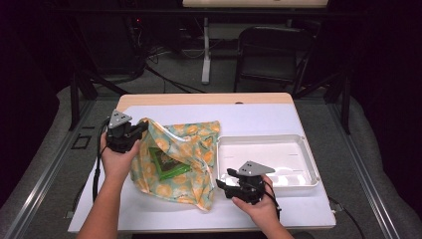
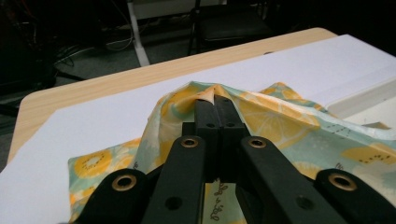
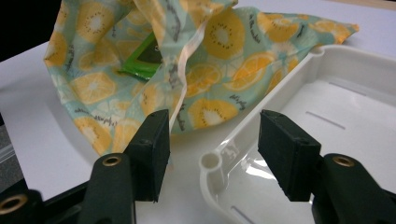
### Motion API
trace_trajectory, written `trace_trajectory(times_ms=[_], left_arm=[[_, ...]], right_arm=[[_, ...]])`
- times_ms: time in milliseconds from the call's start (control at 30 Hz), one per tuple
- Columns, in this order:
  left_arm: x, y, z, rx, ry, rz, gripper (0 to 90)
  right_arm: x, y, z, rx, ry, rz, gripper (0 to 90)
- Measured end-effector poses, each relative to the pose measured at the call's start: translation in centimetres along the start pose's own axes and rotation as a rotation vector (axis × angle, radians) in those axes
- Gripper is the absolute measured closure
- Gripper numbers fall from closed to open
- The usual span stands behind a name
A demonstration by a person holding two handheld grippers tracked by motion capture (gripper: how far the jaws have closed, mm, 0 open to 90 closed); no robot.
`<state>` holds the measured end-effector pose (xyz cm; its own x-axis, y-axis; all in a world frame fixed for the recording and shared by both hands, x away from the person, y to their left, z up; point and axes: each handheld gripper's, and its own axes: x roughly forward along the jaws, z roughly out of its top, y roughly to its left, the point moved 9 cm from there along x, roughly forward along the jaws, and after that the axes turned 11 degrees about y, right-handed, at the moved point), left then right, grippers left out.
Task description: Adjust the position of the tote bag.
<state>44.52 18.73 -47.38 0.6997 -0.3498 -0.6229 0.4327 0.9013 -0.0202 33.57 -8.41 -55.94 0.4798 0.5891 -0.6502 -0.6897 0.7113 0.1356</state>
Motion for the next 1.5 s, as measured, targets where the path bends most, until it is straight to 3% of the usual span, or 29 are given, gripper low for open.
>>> trace_trajectory(times_ms=[67,100,233,300,400,533,767,1033,1367,1500], left_arm=[[0.0,-0.1,0.1,0.016,0.0,0.005,90.0],[-0.1,0.0,0.1,0.022,-0.001,0.009,90.0],[-0.4,0.4,0.0,0.014,-0.004,0.003,90.0],[-0.5,0.5,0.0,0.014,-0.011,-0.003,90.0],[-0.7,0.7,-0.1,0.017,-0.014,-0.006,90.0],[-0.7,0.7,-0.1,0.019,-0.019,-0.007,90.0],[-0.3,0.4,-0.2,0.023,-0.012,-0.007,90.0],[0.0,0.1,-0.3,0.03,-0.006,-0.006,90.0],[0.1,0.0,-0.4,0.032,-0.005,-0.013,90.0],[0.1,0.0,-0.4,0.03,-0.006,-0.017,90.0]], right_arm=[[-0.1,0.0,0.4,0.006,0.0,0.0,43.9],[-0.4,0.0,1.3,0.0,0.011,-0.022,45.2],[-0.4,0.2,2.6,-0.01,0.019,-0.044,46.4],[-0.2,0.6,3.5,-0.033,0.03,-0.057,47.2],[0.6,1.7,5.4,-0.107,0.048,-0.08,47.4],[1.5,2.8,7.2,-0.159,0.051,-0.08,48.0],[2.9,4.6,9.3,-0.205,0.057,-0.05,50.5],[4.5,4.9,10.0,-0.222,0.074,-0.065,50.1],[7.2,4.4,9.8,-0.229,0.136,-0.065,55.9],[7.8,4.2,9.9,-0.228,0.143,-0.075,65.2]])
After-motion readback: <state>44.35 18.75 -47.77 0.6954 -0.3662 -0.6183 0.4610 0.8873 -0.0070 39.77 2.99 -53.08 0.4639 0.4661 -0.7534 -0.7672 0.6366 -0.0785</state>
